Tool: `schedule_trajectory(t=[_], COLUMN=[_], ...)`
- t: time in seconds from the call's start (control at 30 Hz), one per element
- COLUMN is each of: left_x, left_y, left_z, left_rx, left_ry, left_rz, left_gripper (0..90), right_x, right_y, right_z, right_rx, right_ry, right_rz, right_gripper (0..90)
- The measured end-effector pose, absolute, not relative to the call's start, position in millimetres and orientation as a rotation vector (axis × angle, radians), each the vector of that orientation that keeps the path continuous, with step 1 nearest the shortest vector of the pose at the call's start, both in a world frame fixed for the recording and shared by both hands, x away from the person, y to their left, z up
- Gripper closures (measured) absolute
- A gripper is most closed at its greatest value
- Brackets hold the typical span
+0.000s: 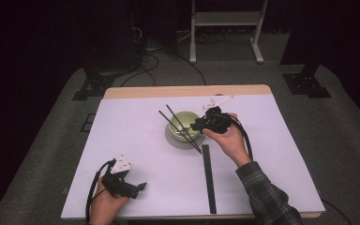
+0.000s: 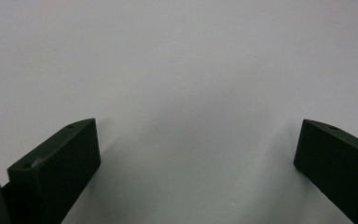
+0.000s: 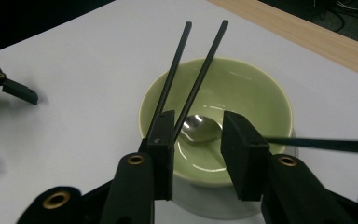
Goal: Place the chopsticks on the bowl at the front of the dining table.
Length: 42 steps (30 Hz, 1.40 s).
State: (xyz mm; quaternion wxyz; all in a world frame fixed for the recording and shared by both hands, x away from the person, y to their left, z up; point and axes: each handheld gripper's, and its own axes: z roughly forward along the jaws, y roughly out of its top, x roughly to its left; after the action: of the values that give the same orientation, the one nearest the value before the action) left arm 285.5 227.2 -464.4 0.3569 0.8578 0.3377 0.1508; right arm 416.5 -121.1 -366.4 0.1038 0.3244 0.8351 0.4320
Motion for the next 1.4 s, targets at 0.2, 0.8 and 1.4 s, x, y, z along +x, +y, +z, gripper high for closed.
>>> schedule_trajectory(t=[0.2,0.8,1.4], left_x=[285,285,285], left_y=[227,227,227], left_z=[-464,-464,-464], left_rx=[2.214,2.213,2.212], left_ry=[0.874,0.874,0.873], left_rz=[0.387,0.386,0.387], left_gripper=[0.0,0.0,0.0], right_x=[434,474,494], right_y=[-106,-56,-25], right_z=[-365,-375,-382], right_rx=[0.97,1.004,0.998], right_ry=[2.466,2.493,2.502], right_rz=[1.242,1.173,1.11], right_gripper=[57.7,39.2,33.7])
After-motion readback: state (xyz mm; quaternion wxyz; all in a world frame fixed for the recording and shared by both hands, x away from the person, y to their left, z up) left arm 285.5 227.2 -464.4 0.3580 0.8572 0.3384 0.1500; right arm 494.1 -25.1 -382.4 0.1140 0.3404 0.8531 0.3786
